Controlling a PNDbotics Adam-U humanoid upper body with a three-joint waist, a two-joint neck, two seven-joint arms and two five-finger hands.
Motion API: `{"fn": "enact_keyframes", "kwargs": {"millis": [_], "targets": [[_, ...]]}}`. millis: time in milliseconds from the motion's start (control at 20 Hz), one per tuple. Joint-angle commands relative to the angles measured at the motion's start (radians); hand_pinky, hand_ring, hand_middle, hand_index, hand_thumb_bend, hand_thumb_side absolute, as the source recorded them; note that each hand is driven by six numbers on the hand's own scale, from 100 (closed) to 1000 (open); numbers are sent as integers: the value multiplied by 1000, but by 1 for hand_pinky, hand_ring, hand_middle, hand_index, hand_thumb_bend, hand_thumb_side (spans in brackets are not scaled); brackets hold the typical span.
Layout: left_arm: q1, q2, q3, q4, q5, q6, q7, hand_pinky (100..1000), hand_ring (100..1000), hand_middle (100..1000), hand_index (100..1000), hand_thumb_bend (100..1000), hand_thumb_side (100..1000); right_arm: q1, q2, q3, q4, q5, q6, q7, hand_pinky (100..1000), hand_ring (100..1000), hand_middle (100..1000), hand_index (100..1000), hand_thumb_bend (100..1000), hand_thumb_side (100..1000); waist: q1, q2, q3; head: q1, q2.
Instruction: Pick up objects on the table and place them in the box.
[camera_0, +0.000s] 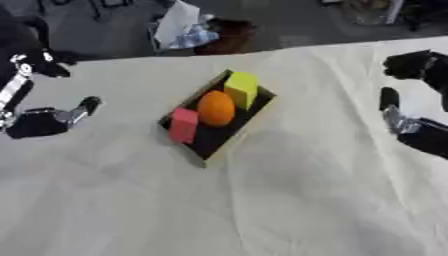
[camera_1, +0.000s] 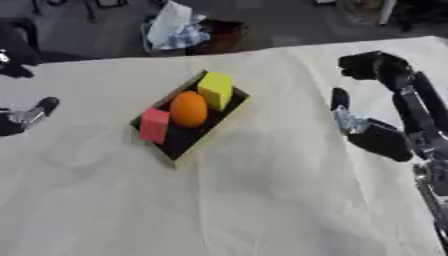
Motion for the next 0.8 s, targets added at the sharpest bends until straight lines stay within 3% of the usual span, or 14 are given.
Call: {"fn": "enact_keyframes", "kwargs": {"millis": [50, 450, 800], "targets": [[34, -59, 29, -53, 56, 15, 62, 727, 673, 706, 831, 293, 302, 6, 2, -18, -23, -7, 4, -13, 757, 737, 714, 794, 100, 295, -18, -21, 11, -9, 6], [77, -215, 12, -55, 104, 24, 62, 720, 661, 695, 830, 254, 310, 67, 56, -30, -16, -46, 18, -25, 749, 730, 705, 786, 100, 317, -26, -20, 39, -35, 40], [84, -280, -11, -22, 121, 18, 24, 718, 656, 691, 831, 250, 325, 111, 94, -34, -5, -69, 26, -30, 744, 725, 698, 777, 100, 318, -32, -20, 48, -47, 65]]}}
